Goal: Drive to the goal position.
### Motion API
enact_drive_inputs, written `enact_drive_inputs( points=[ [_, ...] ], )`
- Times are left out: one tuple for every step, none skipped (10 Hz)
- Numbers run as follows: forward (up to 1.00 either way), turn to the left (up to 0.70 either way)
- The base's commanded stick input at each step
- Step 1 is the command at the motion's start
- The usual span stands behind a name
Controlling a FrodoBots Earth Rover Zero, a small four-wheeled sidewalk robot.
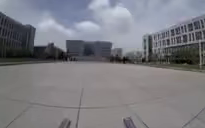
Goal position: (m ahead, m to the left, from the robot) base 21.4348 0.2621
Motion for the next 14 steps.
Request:
enact_drive_inputs(
  points=[
    [1.0, 0.0],
    [1.0, -0.36],
    [1.0, -0.17],
    [1.0, 0.0],
    [1.0, 0.0],
    [1.0, 0.0],
    [1.0, 0.0],
    [1.0, 0.0],
    [1.0, 0.0],
    [1.0, 0.0],
    [1.0, 0.0],
    [1.0, 0.0],
    [1.0, 0.0],
    [1.0, 0.0]
  ],
)
